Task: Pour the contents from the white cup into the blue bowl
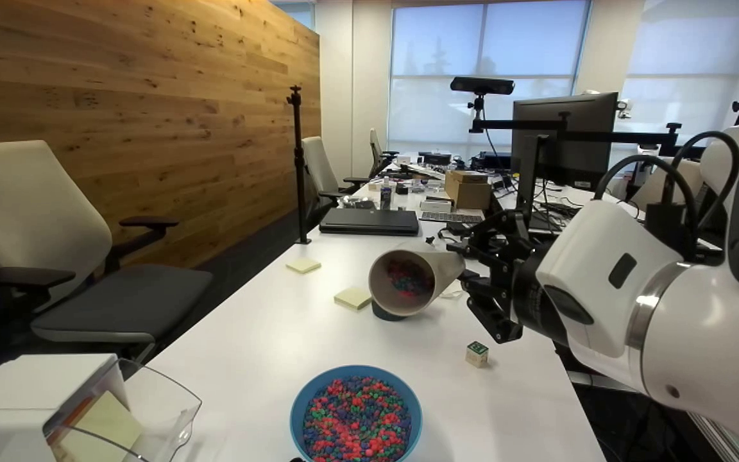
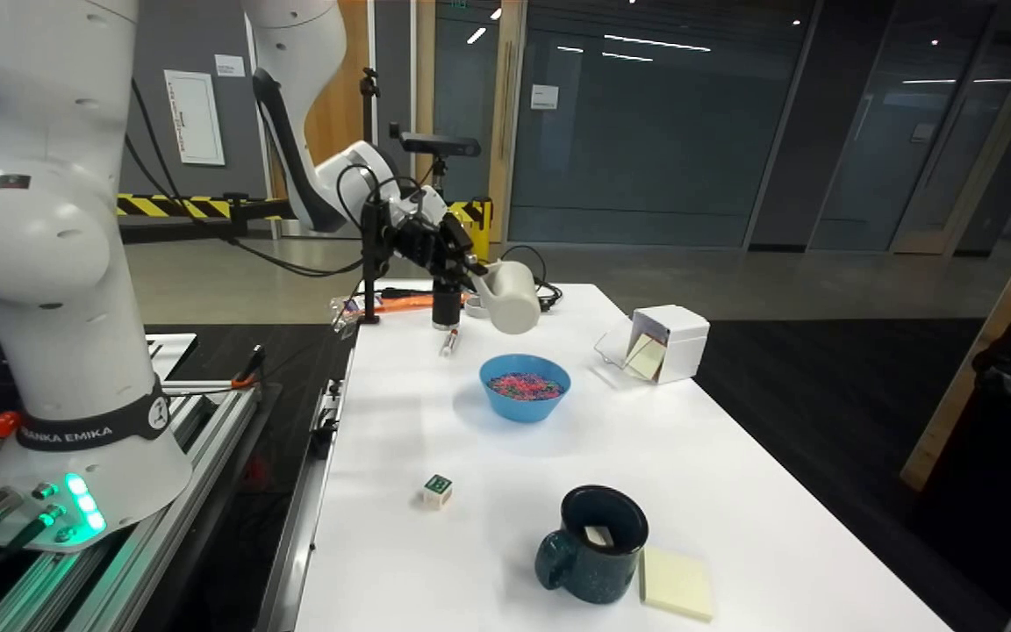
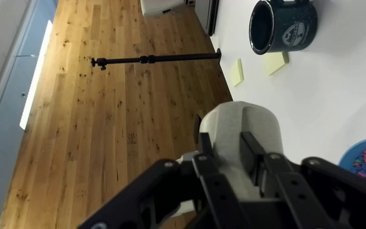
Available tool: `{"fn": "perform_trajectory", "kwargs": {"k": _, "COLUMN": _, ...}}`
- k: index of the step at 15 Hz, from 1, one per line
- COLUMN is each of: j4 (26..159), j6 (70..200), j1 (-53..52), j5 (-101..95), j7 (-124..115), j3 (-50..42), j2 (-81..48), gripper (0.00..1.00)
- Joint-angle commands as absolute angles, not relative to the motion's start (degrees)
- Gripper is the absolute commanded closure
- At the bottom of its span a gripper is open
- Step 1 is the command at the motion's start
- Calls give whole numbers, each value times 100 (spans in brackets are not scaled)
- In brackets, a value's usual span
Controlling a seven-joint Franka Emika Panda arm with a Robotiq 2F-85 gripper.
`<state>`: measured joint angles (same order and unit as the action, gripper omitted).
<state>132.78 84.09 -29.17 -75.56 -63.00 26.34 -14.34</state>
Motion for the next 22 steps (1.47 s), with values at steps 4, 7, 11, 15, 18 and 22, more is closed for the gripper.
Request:
{"fn": "perform_trajectory", "kwargs": {"k": 4, "j4": 13358, "j6": 8131, "j1": -3006, "j5": -7768, "j7": -5959, "j3": 2676, "j2": -1522, "gripper": 93}}
{"fn": "perform_trajectory", "kwargs": {"k": 7, "j4": 13445, "j6": 8077, "j1": -3003, "j5": -7920, "j7": -5758, "j3": 2667, "j2": -1531, "gripper": 93}}
{"fn": "perform_trajectory", "kwargs": {"k": 11, "j4": 13479, "j6": 8027, "j1": -2993, "j5": -8133, "j7": -5550, "j3": 2670, "j2": -1567, "gripper": 93}}
{"fn": "perform_trajectory", "kwargs": {"k": 15, "j4": 13585, "j6": 8010, "j1": -2992, "j5": -8362, "j7": -5284, "j3": 2677, "j2": -1590, "gripper": 93}}
{"fn": "perform_trajectory", "kwargs": {"k": 18, "j4": 13659, "j6": 7964, "j1": -3003, "j5": -8499, "j7": -5054, "j3": 2689, "j2": -1616, "gripper": 93}}
{"fn": "perform_trajectory", "kwargs": {"k": 22, "j4": 13675, "j6": 7799, "j1": -3035, "j5": -8637, "j7": -4881, "j3": 2701, "j2": -1699, "gripper": 93}}
